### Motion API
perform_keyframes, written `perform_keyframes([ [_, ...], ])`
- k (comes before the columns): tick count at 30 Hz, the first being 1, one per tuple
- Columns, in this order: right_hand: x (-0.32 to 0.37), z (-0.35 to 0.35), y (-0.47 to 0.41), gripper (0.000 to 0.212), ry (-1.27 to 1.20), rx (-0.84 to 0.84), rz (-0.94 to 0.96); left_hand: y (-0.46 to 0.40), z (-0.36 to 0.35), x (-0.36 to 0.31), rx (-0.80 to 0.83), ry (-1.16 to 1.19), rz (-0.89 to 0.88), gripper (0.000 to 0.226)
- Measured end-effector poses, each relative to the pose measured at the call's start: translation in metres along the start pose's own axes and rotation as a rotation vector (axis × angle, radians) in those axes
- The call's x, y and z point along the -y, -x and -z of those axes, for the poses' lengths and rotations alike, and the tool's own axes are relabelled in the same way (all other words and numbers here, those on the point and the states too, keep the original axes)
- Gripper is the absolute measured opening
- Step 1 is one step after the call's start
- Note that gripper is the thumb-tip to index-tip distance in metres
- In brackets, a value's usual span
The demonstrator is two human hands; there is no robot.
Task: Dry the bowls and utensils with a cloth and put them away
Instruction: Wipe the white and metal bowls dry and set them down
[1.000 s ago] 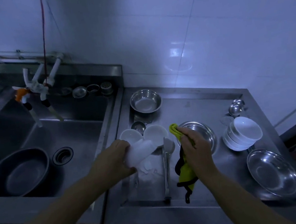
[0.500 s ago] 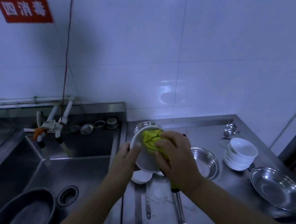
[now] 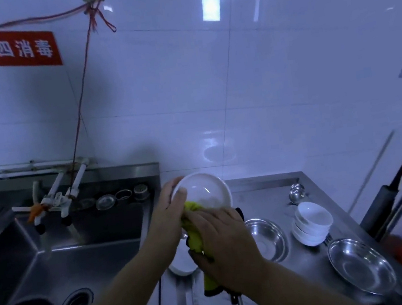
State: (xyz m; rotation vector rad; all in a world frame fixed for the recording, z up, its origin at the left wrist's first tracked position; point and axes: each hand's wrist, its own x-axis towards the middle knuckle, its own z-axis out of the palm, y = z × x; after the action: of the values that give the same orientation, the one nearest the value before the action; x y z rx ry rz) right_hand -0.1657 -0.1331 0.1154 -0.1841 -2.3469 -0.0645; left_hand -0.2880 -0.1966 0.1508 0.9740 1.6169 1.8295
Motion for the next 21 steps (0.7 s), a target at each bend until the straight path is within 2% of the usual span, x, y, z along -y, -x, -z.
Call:
perform_keyframes([
  [4, -0.038, 0.019, -0.002, 0.024, 0.129, -0.011, 0.308, -0.011, 0.008, -0.017, 0.144, -0.157, -0.058, 0.021],
  [6, -0.058, 0.030, -0.007, 0.020, 0.218, 0.002, 0.492, -0.018, 0.012, -0.025, 0.274, -0.318, -0.057, 0.025],
  [8, -0.073, 0.037, -0.014, 0.018, 0.285, 0.014, 0.590, -0.025, 0.015, -0.033, 0.339, -0.352, -0.026, 0.023],
  [11, -0.080, 0.036, -0.017, 0.025, 0.341, 0.027, 0.506, -0.032, 0.012, -0.039, 0.291, -0.310, -0.012, 0.029],
  [14, -0.077, 0.025, -0.012, 0.024, 0.282, 0.037, 0.348, -0.034, 0.007, -0.035, 0.220, -0.314, 0.036, 0.043],
  [17, -0.076, 0.017, -0.010, 0.049, 0.186, 0.069, 0.241, -0.036, 0.002, -0.027, 0.140, -0.263, 0.097, 0.053],
  [21, -0.079, 0.017, -0.010, 0.078, 0.000, 0.149, 0.110, -0.036, -0.002, -0.023, 0.026, -0.251, 0.089, 0.050],
])
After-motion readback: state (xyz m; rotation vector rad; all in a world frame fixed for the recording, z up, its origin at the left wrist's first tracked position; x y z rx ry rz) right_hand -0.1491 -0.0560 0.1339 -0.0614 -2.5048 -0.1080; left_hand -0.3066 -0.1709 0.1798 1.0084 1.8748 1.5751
